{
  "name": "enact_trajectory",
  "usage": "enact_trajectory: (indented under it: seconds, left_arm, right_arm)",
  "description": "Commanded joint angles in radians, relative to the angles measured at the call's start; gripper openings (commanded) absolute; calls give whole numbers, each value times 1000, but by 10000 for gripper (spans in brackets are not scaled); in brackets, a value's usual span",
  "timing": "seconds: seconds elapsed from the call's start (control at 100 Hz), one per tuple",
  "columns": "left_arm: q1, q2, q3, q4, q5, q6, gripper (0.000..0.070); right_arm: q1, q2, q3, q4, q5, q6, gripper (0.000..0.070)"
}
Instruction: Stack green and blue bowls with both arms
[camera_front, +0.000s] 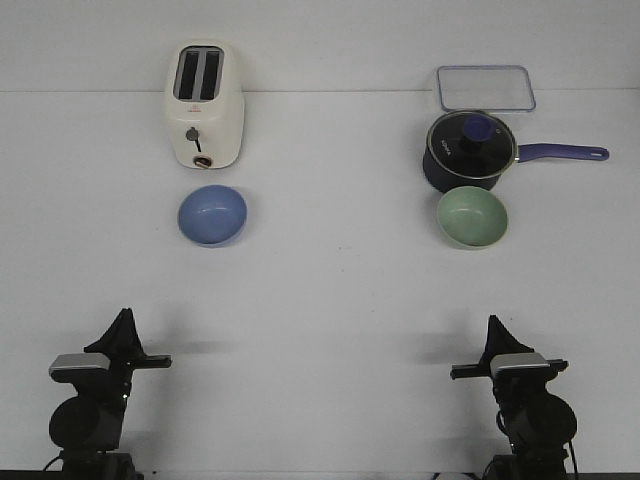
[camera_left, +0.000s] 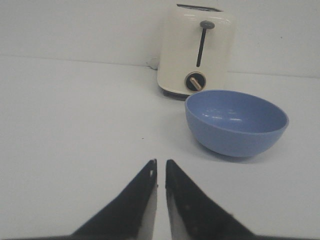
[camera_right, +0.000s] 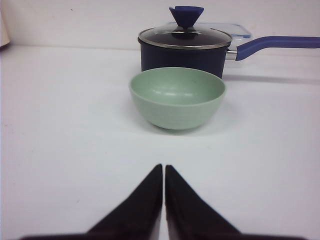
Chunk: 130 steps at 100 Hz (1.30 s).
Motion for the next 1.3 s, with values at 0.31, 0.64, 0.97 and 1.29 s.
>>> enact_trajectory:
  seconds: [0.31, 0.64, 0.97, 1.29]
  left_arm:
    - [1, -2, -20, 12, 1, -2, 15]
    - [1, -2, -20, 12, 1, -2, 15]
    - [1, -2, -20, 12, 1, -2, 15]
    - [1, -2, -20, 12, 1, -2, 15]
  right_arm:
    - [1, -3, -3, 14, -3, 138, 8]
    - [1, 39, 147, 31, 56, 431, 1]
    - [0, 710, 707, -218, 110, 275, 400]
    - [-96, 1385, 1084, -336, 46, 241, 400]
